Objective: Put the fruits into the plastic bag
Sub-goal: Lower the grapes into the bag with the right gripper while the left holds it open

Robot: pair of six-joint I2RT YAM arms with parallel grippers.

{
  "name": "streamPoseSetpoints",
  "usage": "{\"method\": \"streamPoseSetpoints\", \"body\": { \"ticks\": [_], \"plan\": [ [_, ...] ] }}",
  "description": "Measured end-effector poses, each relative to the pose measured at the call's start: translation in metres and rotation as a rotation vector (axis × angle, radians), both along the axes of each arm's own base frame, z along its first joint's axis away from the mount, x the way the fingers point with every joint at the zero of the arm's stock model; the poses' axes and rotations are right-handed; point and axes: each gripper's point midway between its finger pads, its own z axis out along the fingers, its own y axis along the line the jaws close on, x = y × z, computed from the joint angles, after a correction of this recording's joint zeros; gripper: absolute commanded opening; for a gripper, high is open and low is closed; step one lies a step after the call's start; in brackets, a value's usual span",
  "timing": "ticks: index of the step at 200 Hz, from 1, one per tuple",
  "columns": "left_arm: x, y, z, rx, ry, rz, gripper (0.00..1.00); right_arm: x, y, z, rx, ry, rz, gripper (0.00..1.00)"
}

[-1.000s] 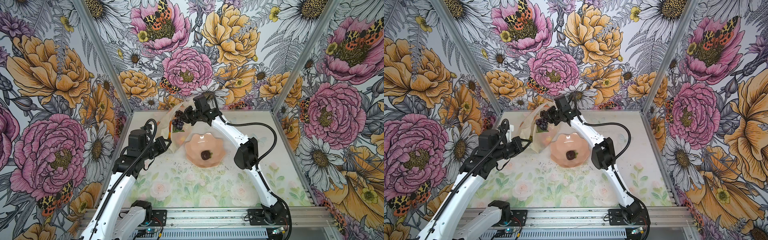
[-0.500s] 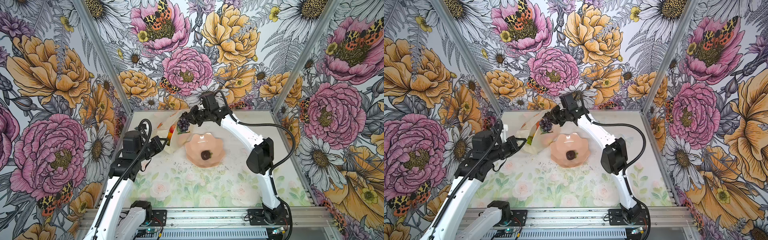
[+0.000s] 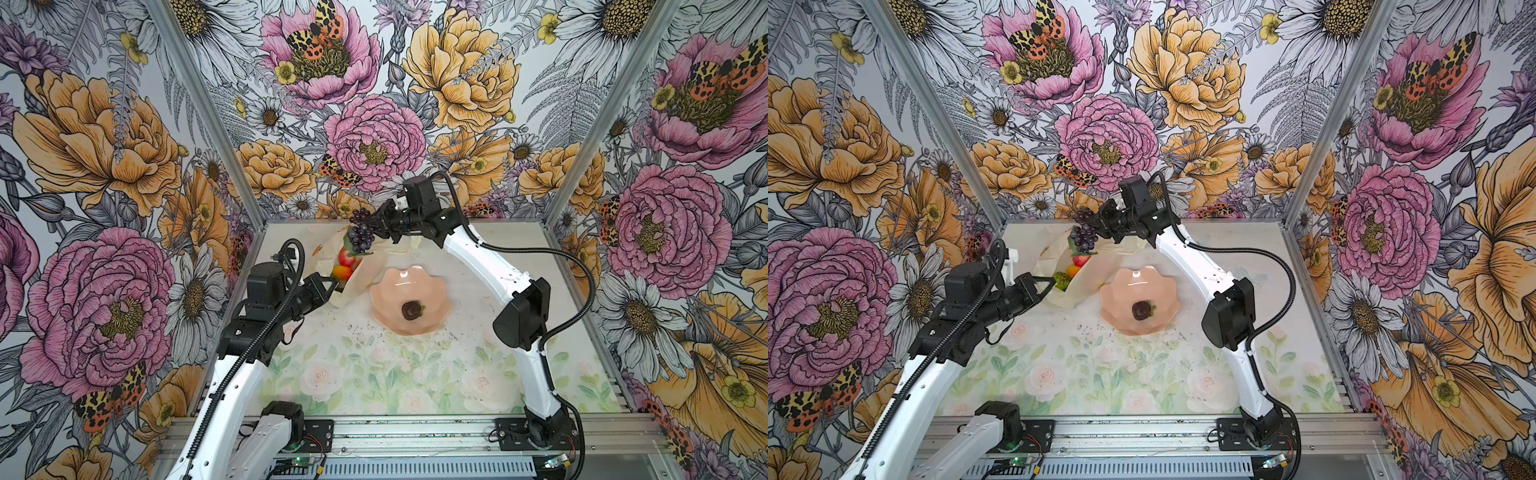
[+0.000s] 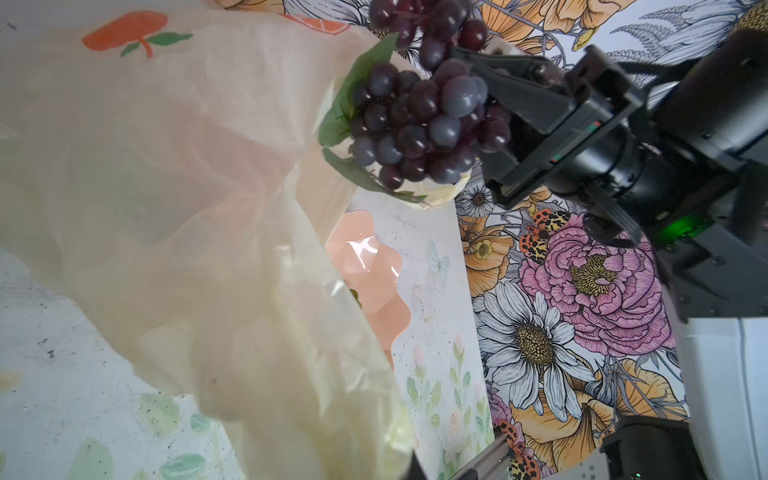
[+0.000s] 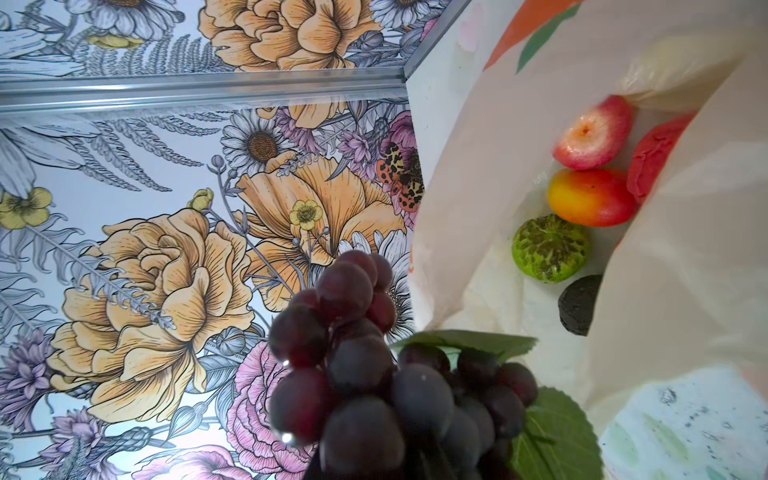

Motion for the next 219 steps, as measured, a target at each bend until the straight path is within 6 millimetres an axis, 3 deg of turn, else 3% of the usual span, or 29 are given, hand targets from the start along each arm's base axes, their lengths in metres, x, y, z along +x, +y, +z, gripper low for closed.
{"method": "streamPoseSetpoints", "body": {
  "ticks": [72, 89, 123, 155, 181, 219],
  "plan": [
    [0.007, 0.000, 0.017, -0.084, -0.033, 0.044, 0.00, -0.026, 0.016, -0.099, -0.131, 0.129, 0.068, 0.21],
    [0.009, 0.000, 0.019, -0.097, -0.036, 0.049, 0.00, -0.035, 0.018, -0.111, -0.153, 0.149, 0.085, 0.20],
    [0.013, 0.001, 0.020, -0.103, -0.040, 0.061, 0.00, -0.048, 0.033, -0.106, -0.151, 0.072, 0.152, 0.21],
    [0.020, 0.014, 0.015, -0.109, -0.022, 0.112, 0.00, -0.069, 0.047, -0.092, -0.151, -0.083, 0.280, 0.21],
    [0.025, 0.027, 0.009, -0.109, -0.005, 0.158, 0.00, -0.089, 0.049, -0.080, -0.133, -0.197, 0.390, 0.21],
    [0.029, 0.030, 0.000, -0.105, 0.027, 0.170, 0.00, -0.108, 0.048, -0.081, -0.102, -0.278, 0.512, 0.21]
  ]
}}
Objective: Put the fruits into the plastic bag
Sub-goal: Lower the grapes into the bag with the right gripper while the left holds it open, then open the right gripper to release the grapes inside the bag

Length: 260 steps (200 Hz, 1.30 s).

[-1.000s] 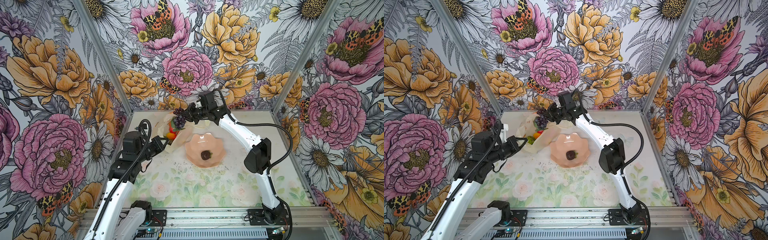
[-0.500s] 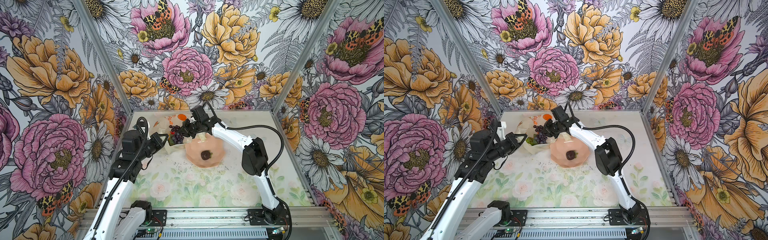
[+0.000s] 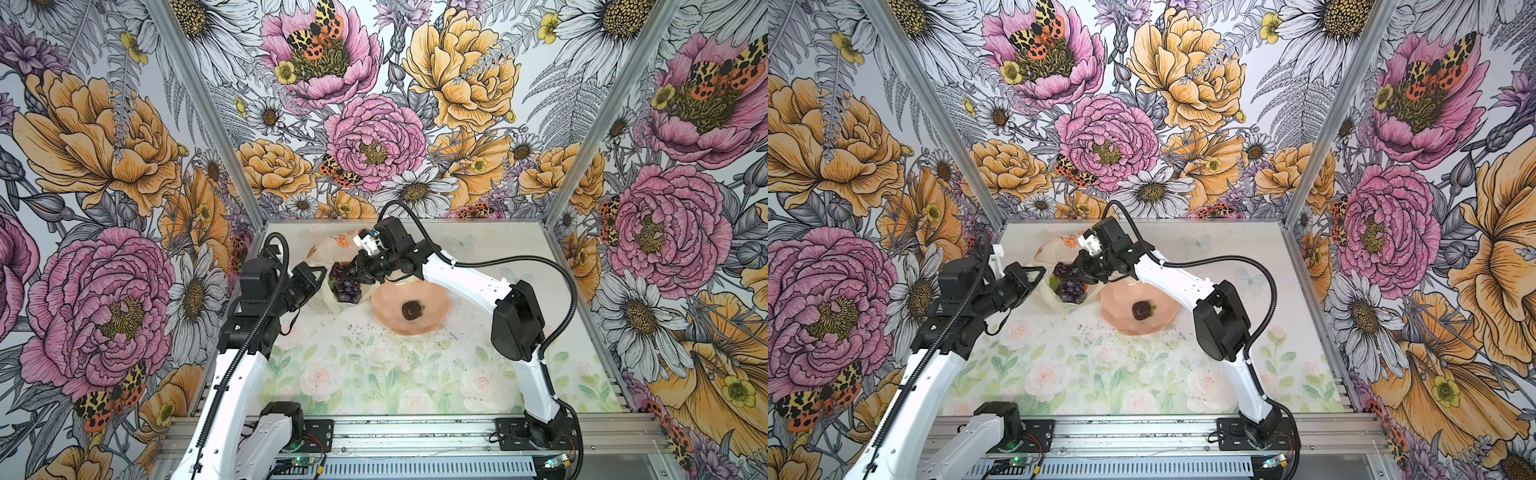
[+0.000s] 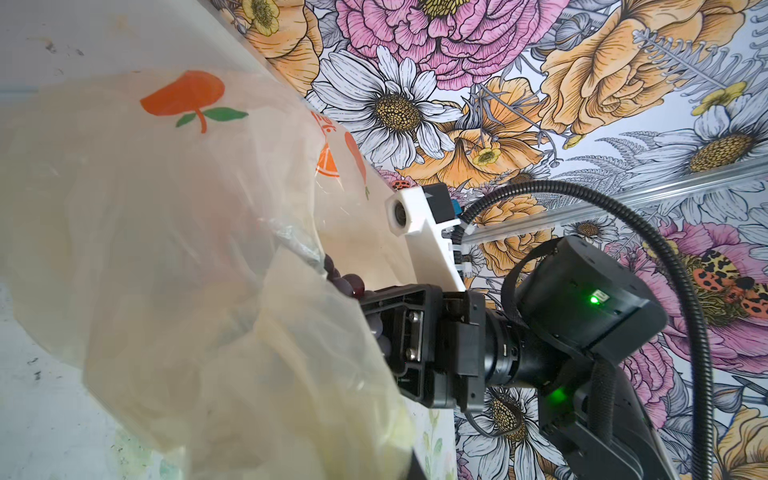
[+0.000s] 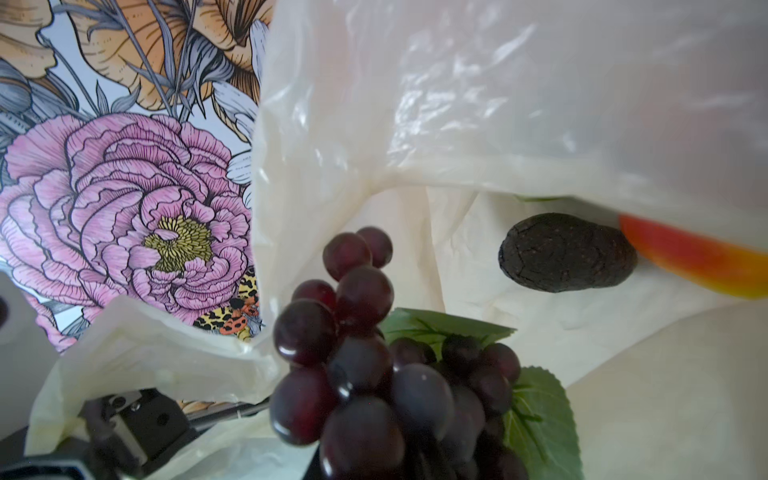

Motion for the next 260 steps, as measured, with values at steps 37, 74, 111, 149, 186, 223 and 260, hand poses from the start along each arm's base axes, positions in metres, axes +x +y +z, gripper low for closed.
{"method": "streamPoseSetpoints", "body": {
  "ticks": [37, 74, 111, 149, 186, 223, 260],
  "plan": [
    [0.001, 0.004, -0.006, 0.002, 0.026, 0.015, 0.00, -0.011, -0.005, -0.017, -0.013, 0.009, 0.065, 0.21],
    [0.001, -0.005, 0.000, -0.014, 0.005, -0.025, 0.00, -0.002, -0.006, -0.012, -0.026, 0.000, 0.064, 0.21],
    [-0.008, -0.024, 0.019, -0.032, -0.062, -0.106, 0.00, 0.028, 0.006, 0.004, -0.030, -0.058, 0.010, 0.21],
    [-0.012, -0.028, 0.028, -0.050, -0.092, -0.116, 0.00, 0.039, 0.016, 0.006, -0.036, -0.104, 0.016, 0.21],
    [-0.002, -0.014, 0.022, -0.071, -0.066, -0.053, 0.00, 0.015, 0.016, -0.023, -0.100, -0.112, 0.098, 0.22],
    [0.007, -0.015, 0.017, -0.086, -0.050, -0.055, 0.00, 0.003, 0.009, -0.056, -0.217, -0.079, 0.118, 0.22],
    [0.001, -0.022, 0.027, -0.104, -0.078, -0.094, 0.00, 0.040, 0.004, -0.056, -0.276, -0.092, -0.026, 0.28]
  ]
}}
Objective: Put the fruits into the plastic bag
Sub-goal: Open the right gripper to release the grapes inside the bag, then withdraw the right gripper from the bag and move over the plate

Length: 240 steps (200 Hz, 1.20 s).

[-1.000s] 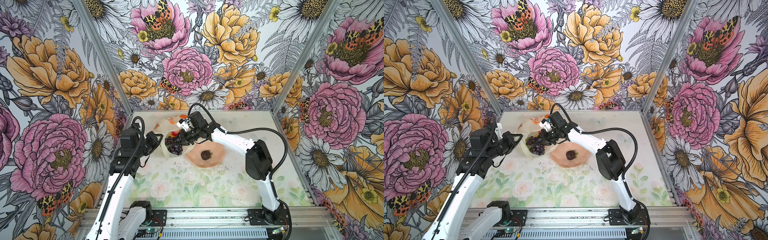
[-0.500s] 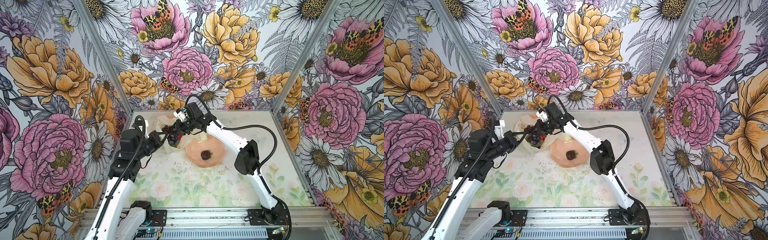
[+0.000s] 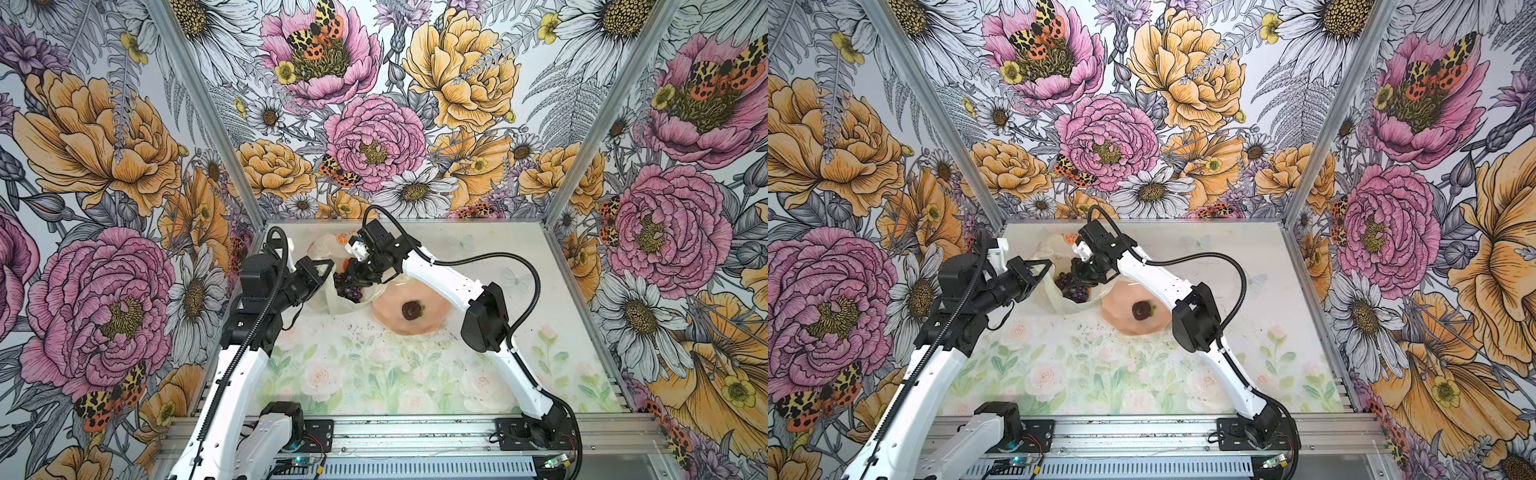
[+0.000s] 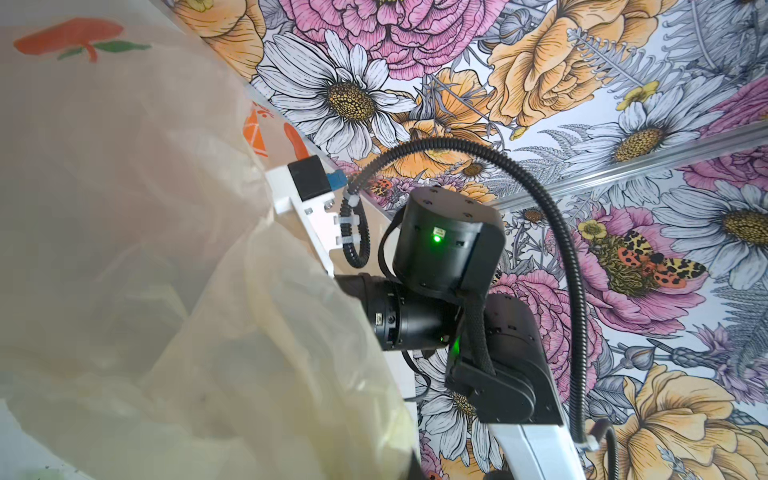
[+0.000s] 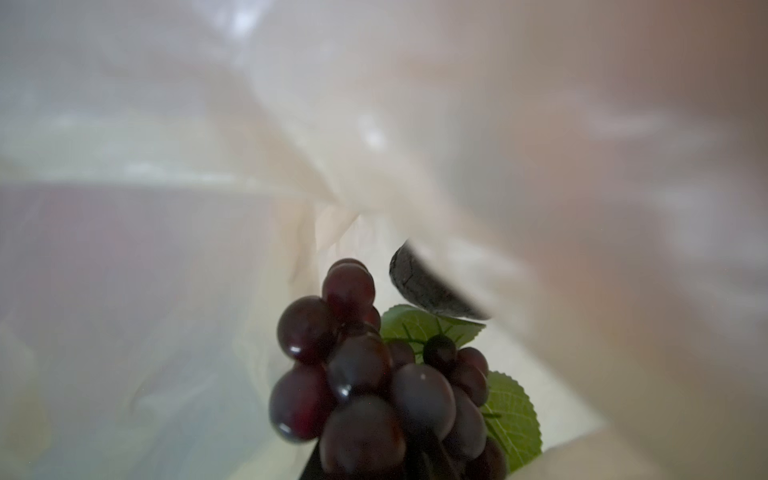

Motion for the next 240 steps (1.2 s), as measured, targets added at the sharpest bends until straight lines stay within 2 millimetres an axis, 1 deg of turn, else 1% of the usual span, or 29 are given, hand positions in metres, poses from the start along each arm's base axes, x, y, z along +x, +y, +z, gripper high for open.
{"method": "streamPoseSetpoints", "body": {
  "ticks": [12, 22, 36, 55, 67, 89, 104, 120, 136, 150, 155, 164, 176, 186, 189, 193, 203, 212, 215, 221, 224, 230, 240],
  "plan": [
    [-0.005, 0.000, 0.006, -0.003, -0.019, -0.004, 0.00, 0.019, -0.003, 0.006, 0.007, -0.019, -0.058, 0.40],
    [-0.010, 0.000, 0.011, -0.004, -0.038, -0.005, 0.00, 0.036, -0.004, 0.015, 0.032, -0.033, -0.108, 0.50],
    [-0.015, 0.002, 0.014, -0.010, -0.053, 0.001, 0.00, 0.057, -0.007, 0.030, 0.084, -0.060, -0.162, 0.59],
    [-0.018, 0.007, 0.011, -0.018, -0.045, 0.022, 0.00, 0.077, -0.012, 0.050, 0.147, -0.074, -0.217, 0.71],
    [-0.017, 0.011, 0.007, -0.025, -0.031, 0.039, 0.00, 0.085, -0.016, 0.057, 0.172, -0.083, -0.233, 0.76],
    [-0.014, 0.016, 0.002, -0.033, -0.008, 0.059, 0.00, 0.095, -0.027, 0.060, 0.181, -0.087, -0.247, 0.78],
    [-0.012, 0.016, 0.000, -0.037, 0.003, 0.065, 0.00, 0.092, -0.030, 0.059, 0.179, -0.066, -0.238, 0.78],
    [-0.010, 0.018, -0.003, -0.040, 0.015, 0.077, 0.00, 0.082, -0.030, 0.069, 0.194, -0.050, -0.210, 0.78],
    [-0.007, 0.019, -0.005, -0.038, 0.024, 0.086, 0.00, 0.067, -0.026, 0.093, 0.238, -0.058, -0.162, 0.79],
    [-0.005, 0.020, -0.007, -0.035, 0.032, 0.092, 0.00, 0.048, -0.025, 0.122, 0.278, -0.069, -0.112, 0.80],
    [-0.005, 0.021, -0.008, -0.034, 0.033, 0.095, 0.00, 0.040, -0.027, 0.135, 0.294, -0.080, -0.094, 0.81],
    [-0.004, 0.022, -0.008, -0.033, 0.034, 0.100, 0.00, 0.027, -0.031, 0.154, 0.312, -0.094, -0.069, 0.82],
    [-0.004, 0.023, -0.009, -0.030, 0.033, 0.105, 0.00, 0.007, -0.043, 0.184, 0.336, -0.129, -0.041, 0.84],
    [-0.004, 0.023, -0.009, -0.029, 0.033, 0.106, 0.00, -0.009, -0.055, 0.203, 0.347, -0.153, -0.024, 0.85],
    [-0.004, 0.023, -0.009, -0.029, 0.033, 0.107, 0.00, -0.013, -0.062, 0.210, 0.351, -0.162, -0.027, 0.85],
    [-0.003, 0.023, -0.009, -0.027, 0.032, 0.108, 0.00, -0.018, -0.067, 0.214, 0.351, -0.171, -0.025, 0.85],
    [-0.003, 0.024, -0.009, -0.026, 0.032, 0.112, 0.00, -0.027, -0.092, 0.226, 0.347, -0.194, -0.045, 0.86],
    [-0.003, 0.024, -0.009, -0.025, 0.032, 0.114, 0.00, -0.031, -0.115, 0.228, 0.331, -0.210, -0.072, 0.87],
    [-0.003, 0.024, -0.009, -0.025, 0.032, 0.115, 0.00, -0.031, -0.126, 0.228, 0.319, -0.215, -0.094, 0.87],
    [-0.003, 0.025, -0.009, -0.024, 0.033, 0.117, 0.00, -0.030, -0.143, 0.225, 0.298, -0.222, -0.124, 0.87],
    [-0.003, 0.025, -0.009, -0.024, 0.032, 0.117, 0.00, -0.028, -0.155, 0.221, 0.282, -0.227, -0.146, 0.88],
    [-0.003, 0.025, -0.010, -0.024, 0.033, 0.118, 0.00, -0.028, -0.170, 0.214, 0.253, -0.226, -0.178, 0.88],
    [-0.002, 0.025, -0.010, -0.020, 0.033, 0.120, 0.00, -0.025, -0.199, 0.194, 0.191, -0.221, -0.237, 0.89]
  ]
}}
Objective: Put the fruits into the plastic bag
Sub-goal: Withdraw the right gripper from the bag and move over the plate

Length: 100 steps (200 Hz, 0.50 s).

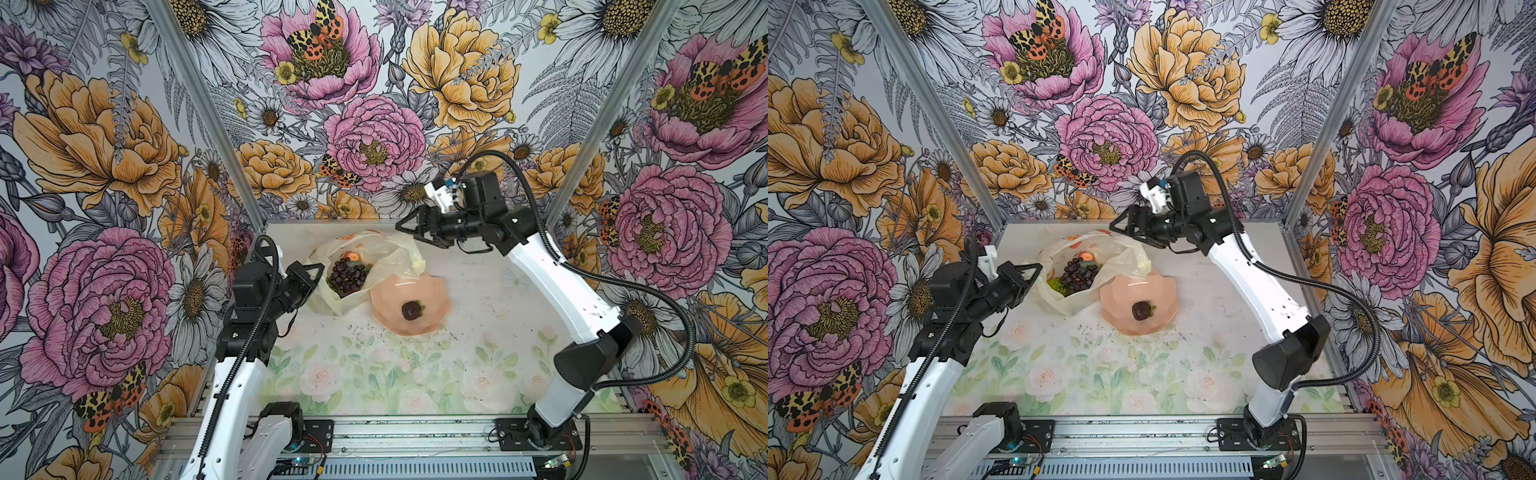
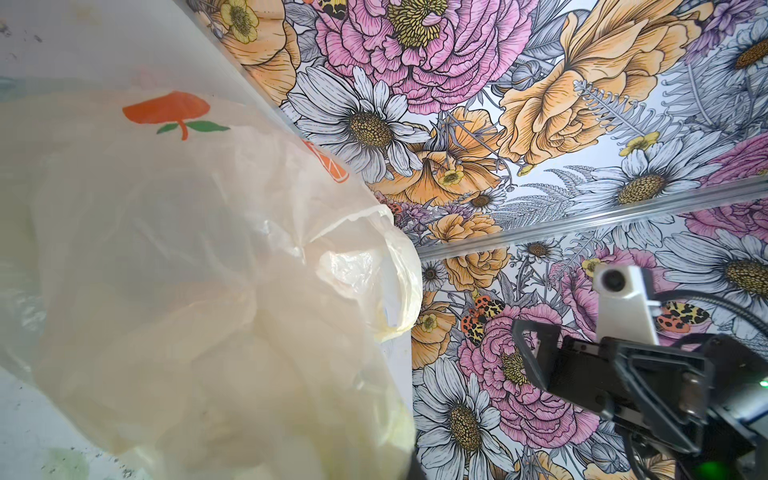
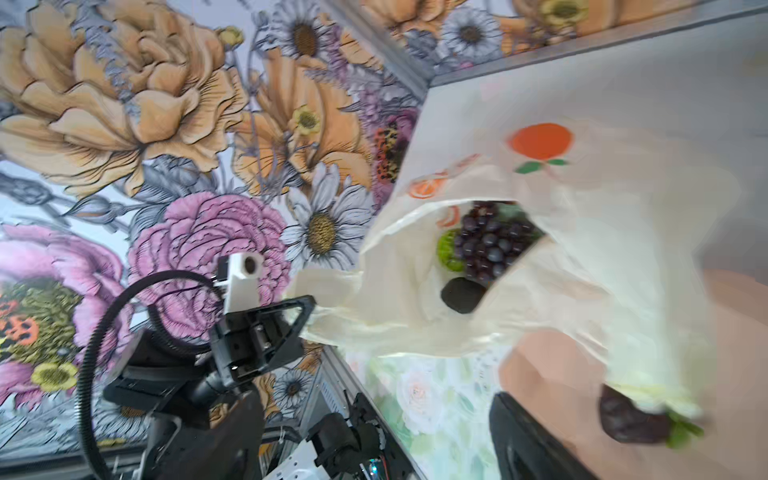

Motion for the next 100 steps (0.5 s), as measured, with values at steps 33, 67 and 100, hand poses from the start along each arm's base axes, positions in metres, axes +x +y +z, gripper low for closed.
{"method": "streamPoseSetpoints", "body": {
  "ticks": [33, 67, 100],
  "plan": [
    [0.000, 0.000, -0.003, 0.014, 0.007, 0.001, 0.00, -0.024, -0.041, -0.085, -0.204, 0.148, -0.050, 0.90],
    [-0.001, 0.000, -0.004, 0.020, 0.007, -0.001, 0.00, -0.057, -0.047, -0.140, -0.372, 0.241, 0.012, 0.92],
    [-0.001, -0.002, -0.006, 0.021, 0.010, -0.008, 0.00, -0.073, -0.032, -0.163, -0.482, 0.229, 0.085, 0.92]
  ]
}}
